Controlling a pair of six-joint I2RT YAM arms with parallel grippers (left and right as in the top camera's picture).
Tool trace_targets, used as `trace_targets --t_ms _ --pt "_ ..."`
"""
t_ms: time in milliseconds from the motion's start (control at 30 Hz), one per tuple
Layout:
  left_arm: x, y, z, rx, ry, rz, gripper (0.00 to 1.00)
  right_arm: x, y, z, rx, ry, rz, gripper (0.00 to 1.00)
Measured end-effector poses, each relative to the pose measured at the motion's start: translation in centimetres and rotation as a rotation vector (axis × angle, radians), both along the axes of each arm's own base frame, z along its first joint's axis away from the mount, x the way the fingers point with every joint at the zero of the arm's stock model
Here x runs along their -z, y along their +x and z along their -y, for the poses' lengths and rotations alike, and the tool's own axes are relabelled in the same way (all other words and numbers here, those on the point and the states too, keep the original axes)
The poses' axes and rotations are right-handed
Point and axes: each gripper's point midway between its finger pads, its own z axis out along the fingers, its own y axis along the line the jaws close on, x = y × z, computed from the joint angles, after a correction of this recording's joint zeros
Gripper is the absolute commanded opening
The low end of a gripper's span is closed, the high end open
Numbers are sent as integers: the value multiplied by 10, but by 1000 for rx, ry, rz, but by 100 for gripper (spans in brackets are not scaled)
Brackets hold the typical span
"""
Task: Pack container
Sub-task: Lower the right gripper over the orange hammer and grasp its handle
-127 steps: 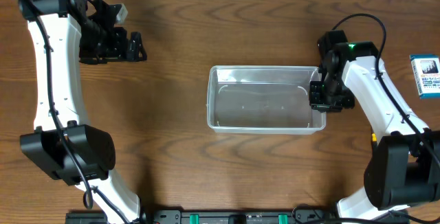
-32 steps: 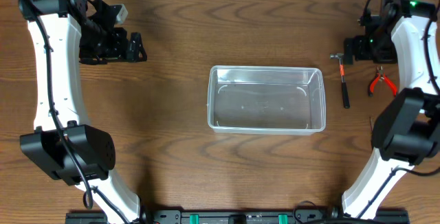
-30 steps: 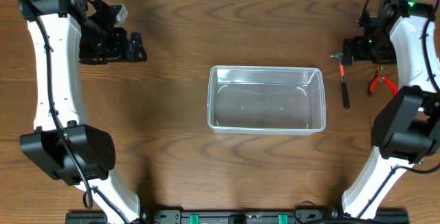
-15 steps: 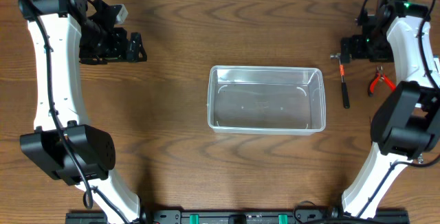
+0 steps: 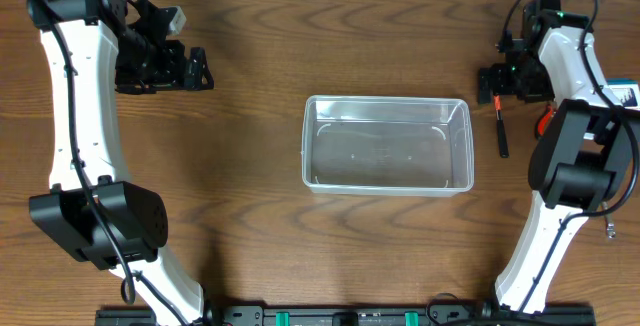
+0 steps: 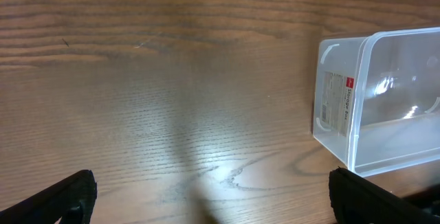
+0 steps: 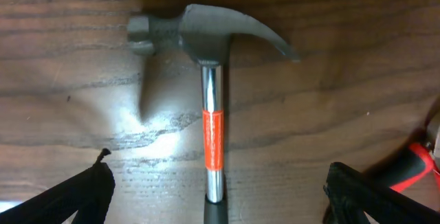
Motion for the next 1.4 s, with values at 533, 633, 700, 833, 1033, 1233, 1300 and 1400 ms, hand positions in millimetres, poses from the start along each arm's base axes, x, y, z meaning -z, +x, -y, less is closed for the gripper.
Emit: trace_targets --t_ms 533,633,700,833,1033,1233,1300,1400 --pt "0 0 0 0 0 0 98 16 4 1 3 1 -7 99" --pt "0 0 0 0 0 0 98 16 6 1 4 0 0 99" --pt "0 0 0 0 0 0 98 16 7 1 5 -1 5 99" --pt "0 0 0 0 0 0 98 16 9 2 5 -2 13 99" --pt "0 -1 0 0 0 -3 98 16 9 2 5 -2 14 99" --pt "0 -1 0 0 0 -3 98 16 9 2 5 -2 14 99" --pt "0 -1 0 0 0 -3 98 16 9 1 5 -2 14 99" --pt "0 -1 0 0 -1 -4 98 16 9 2 5 -2 14 99"
